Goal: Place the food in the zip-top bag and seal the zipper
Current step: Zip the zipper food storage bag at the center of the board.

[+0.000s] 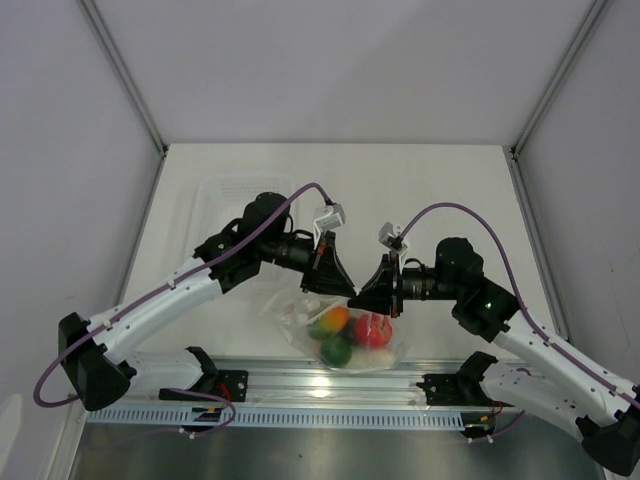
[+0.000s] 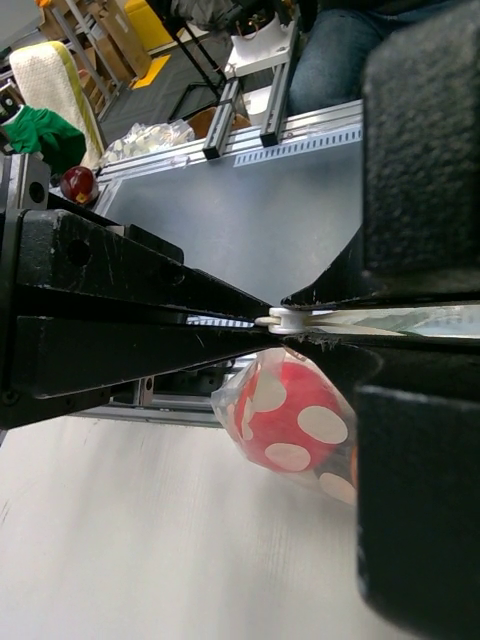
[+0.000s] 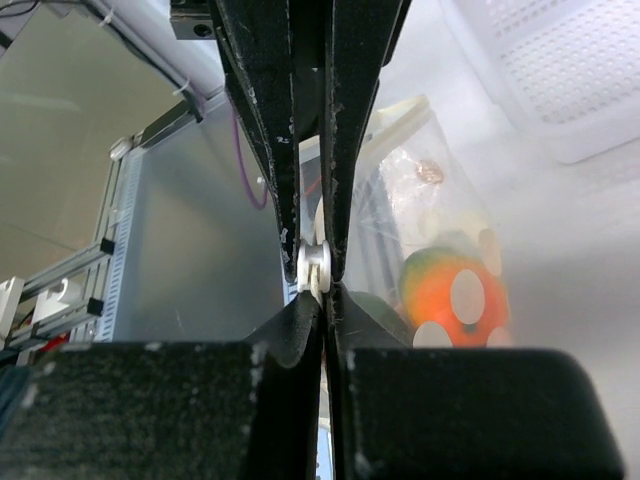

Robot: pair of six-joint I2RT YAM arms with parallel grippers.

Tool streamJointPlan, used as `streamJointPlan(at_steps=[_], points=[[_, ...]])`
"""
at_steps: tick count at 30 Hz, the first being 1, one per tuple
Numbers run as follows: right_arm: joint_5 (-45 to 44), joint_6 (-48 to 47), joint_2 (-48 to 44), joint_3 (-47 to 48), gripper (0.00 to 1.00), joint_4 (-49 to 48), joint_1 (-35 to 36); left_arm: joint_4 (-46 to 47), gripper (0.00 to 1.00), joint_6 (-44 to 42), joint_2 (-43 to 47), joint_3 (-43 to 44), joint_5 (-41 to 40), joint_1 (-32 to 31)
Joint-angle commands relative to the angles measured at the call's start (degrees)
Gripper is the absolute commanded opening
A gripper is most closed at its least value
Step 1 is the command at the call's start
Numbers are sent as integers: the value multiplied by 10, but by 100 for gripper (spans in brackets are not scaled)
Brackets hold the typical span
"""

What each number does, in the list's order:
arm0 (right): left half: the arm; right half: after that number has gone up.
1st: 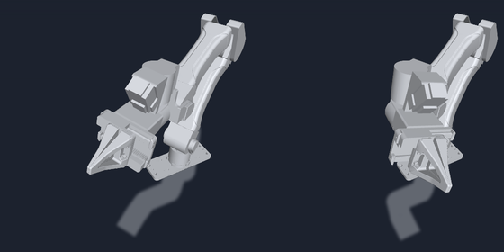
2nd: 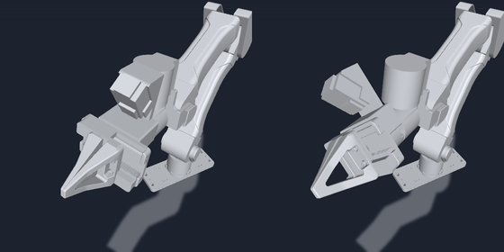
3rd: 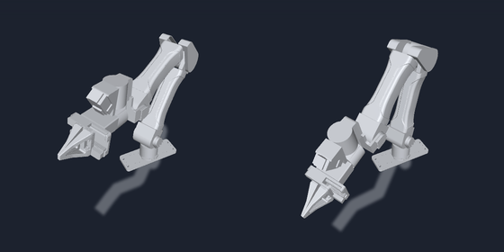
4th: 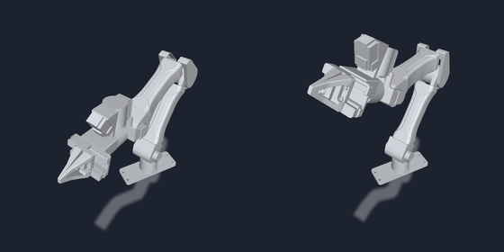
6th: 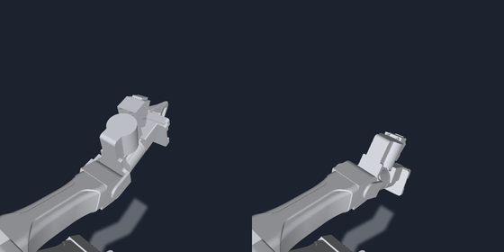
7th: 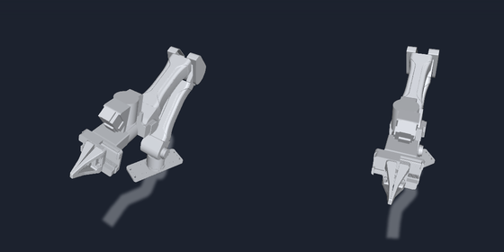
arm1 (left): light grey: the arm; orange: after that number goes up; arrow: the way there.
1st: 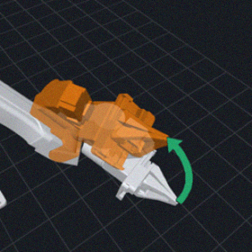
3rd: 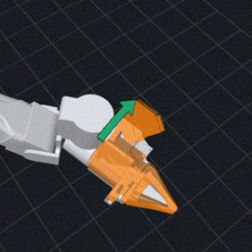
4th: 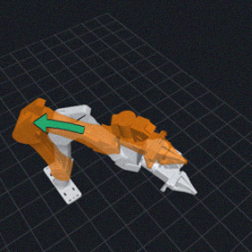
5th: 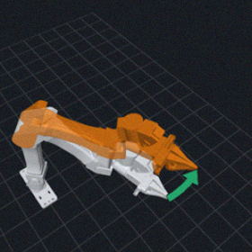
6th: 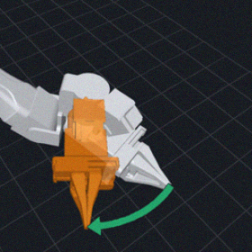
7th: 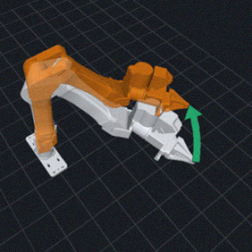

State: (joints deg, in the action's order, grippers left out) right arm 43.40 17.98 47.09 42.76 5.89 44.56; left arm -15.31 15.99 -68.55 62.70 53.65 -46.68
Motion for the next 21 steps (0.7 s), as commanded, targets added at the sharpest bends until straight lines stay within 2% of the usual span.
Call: streamJointPlan(at_steps=[1, 7, 12, 21], points=[[-47, 10, -19, 20, 0, -41, 5, -38, 1, -21, -9, 32, -32, 1], [-78, 65, -27, -7, 0, -102, 6, -85, 0, -41, -12, 40, -75, 1], [-130, 69, -54, -18, 0, -98, 6, -107, 1, -50, -11, 38, -84, 0], [-154, 72, -64, -29, 0, -90, 3, -130, 1, -61, 30, 5, -95, 13]])
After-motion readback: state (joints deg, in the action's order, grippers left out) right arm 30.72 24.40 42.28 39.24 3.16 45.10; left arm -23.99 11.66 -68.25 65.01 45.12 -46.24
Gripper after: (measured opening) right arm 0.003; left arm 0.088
